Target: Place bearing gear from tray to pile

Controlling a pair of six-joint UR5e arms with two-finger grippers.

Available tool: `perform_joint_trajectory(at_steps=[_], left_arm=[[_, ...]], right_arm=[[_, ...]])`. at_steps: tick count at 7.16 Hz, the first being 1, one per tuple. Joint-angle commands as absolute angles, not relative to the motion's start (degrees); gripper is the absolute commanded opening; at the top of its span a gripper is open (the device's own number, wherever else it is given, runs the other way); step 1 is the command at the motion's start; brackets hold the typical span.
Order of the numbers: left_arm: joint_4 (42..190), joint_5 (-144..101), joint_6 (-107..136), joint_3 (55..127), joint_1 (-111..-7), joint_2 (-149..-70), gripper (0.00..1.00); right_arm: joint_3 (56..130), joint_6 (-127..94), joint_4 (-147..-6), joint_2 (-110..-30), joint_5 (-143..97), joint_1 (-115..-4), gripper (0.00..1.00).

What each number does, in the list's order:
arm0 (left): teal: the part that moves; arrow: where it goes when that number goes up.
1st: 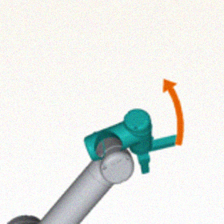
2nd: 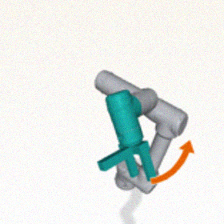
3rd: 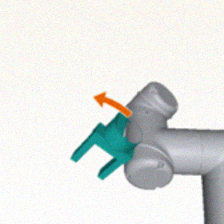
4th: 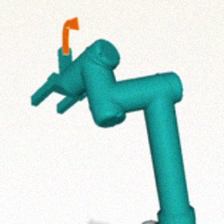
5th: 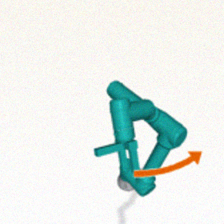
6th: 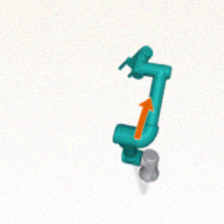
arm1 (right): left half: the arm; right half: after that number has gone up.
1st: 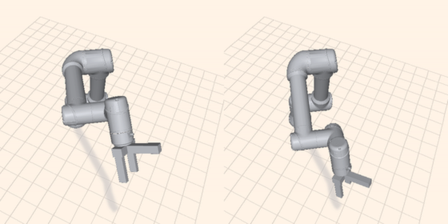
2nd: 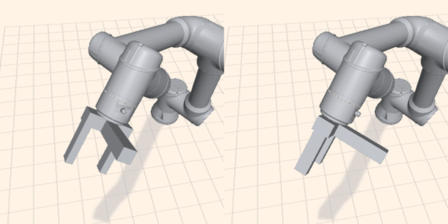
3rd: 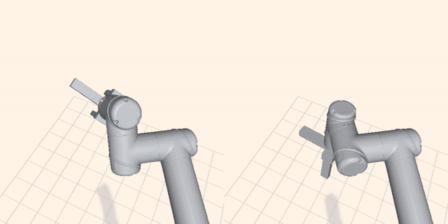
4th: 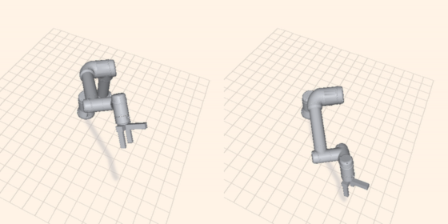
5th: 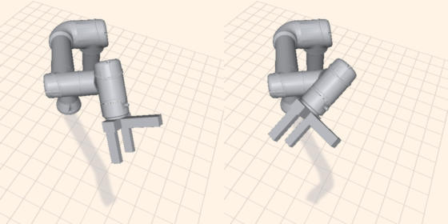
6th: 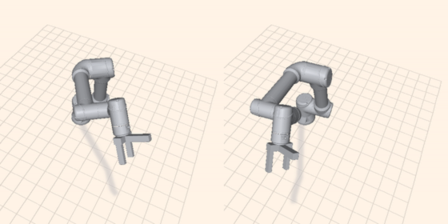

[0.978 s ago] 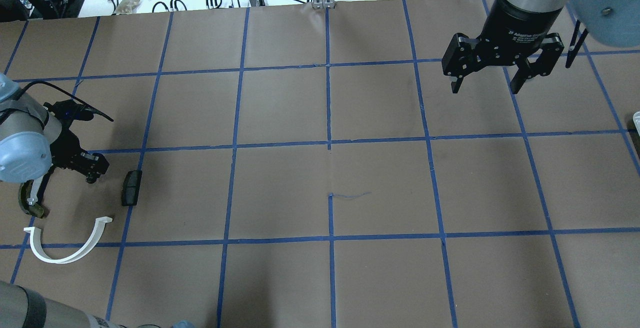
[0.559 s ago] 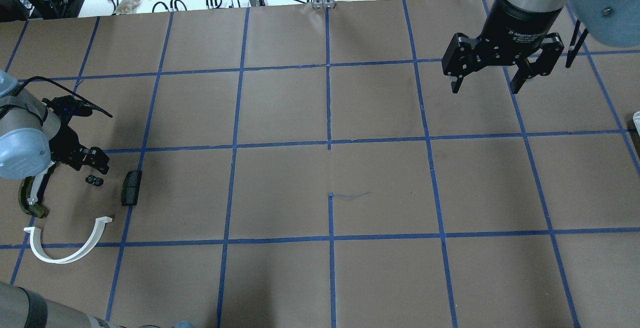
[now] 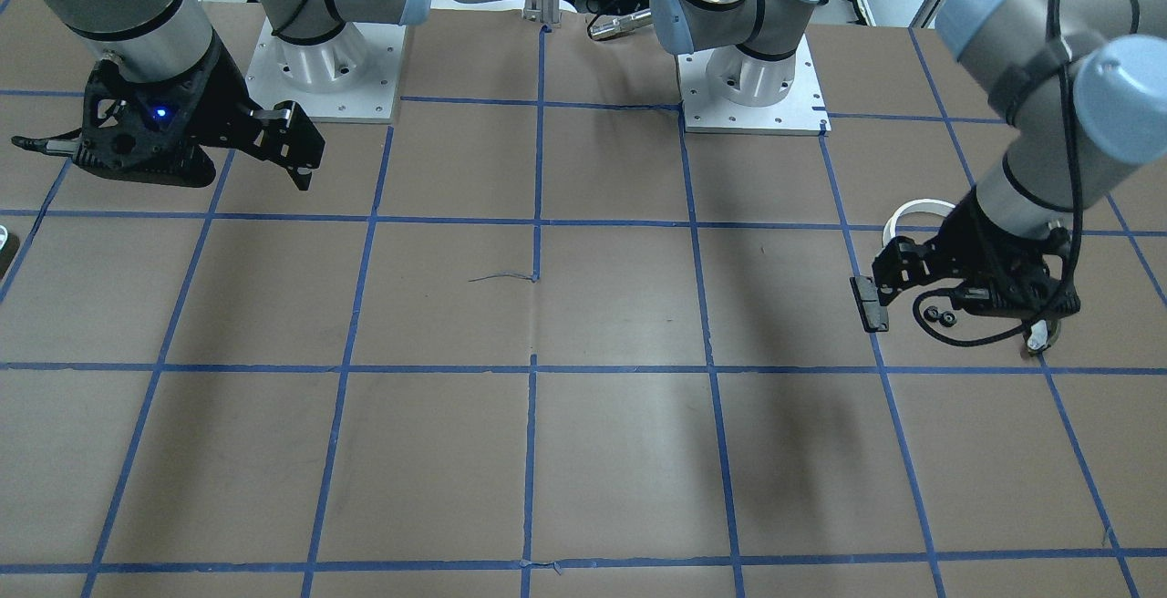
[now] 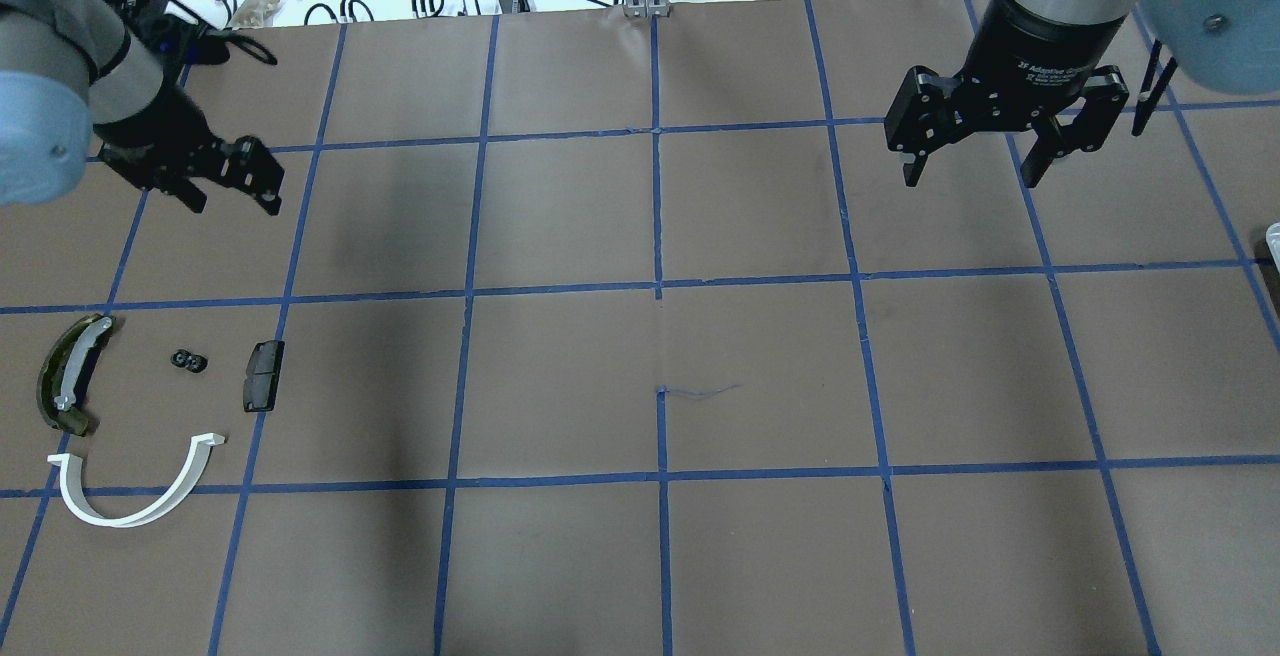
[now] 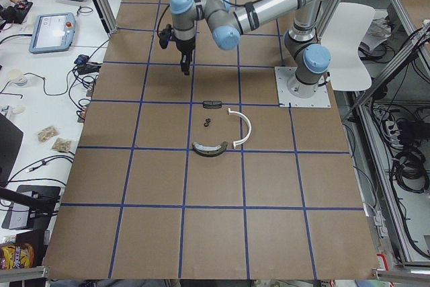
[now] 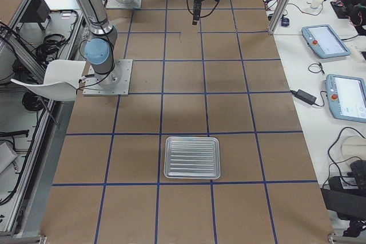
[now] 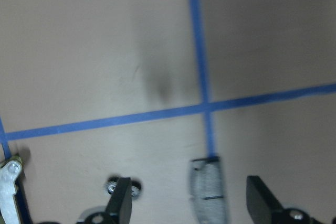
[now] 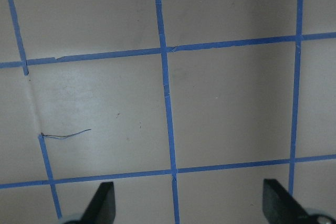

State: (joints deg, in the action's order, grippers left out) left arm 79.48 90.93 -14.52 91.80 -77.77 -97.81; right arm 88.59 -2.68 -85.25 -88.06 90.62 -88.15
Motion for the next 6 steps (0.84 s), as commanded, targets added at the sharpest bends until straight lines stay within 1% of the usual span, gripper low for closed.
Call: perform_joint_trajectory(at_steps=[1, 2, 3, 4, 5, 6], left_arm=[[94.87, 89.56, -2.91, 77.22, -92.23, -96.07, 0.87], [98.4, 89.56, -0.2, 74.91, -96.11, -94.15, 0.87], [98.7, 90.0, 3.65, 76.54, -98.24, -93.09, 0.88], [97.92, 90.09, 4.74, 80.38, -98.61, -93.25, 0.89], [92.08, 90.09, 4.83, 85.21, -96.7, -92.12, 0.89], [87.58, 90.09, 6.31, 87.6, -93.9, -91.15, 0.89]], right_arm=[[88.59, -2.72, -85.25, -88.07, 90.44, -88.15, 1.0], [88.51, -2.72, -85.25, -88.07, 90.09, -88.15, 1.0], [88.24, -2.64, -85.25, -88.07, 89.74, -88.15, 1.0], [88.24, -2.38, -85.17, -88.15, 89.74, -88.15, 1.0], [88.33, -2.37, -85.25, -88.5, 89.74, -88.15, 1.0], [88.33, -2.29, -85.17, -88.51, 89.82, -88.15, 1.0]])
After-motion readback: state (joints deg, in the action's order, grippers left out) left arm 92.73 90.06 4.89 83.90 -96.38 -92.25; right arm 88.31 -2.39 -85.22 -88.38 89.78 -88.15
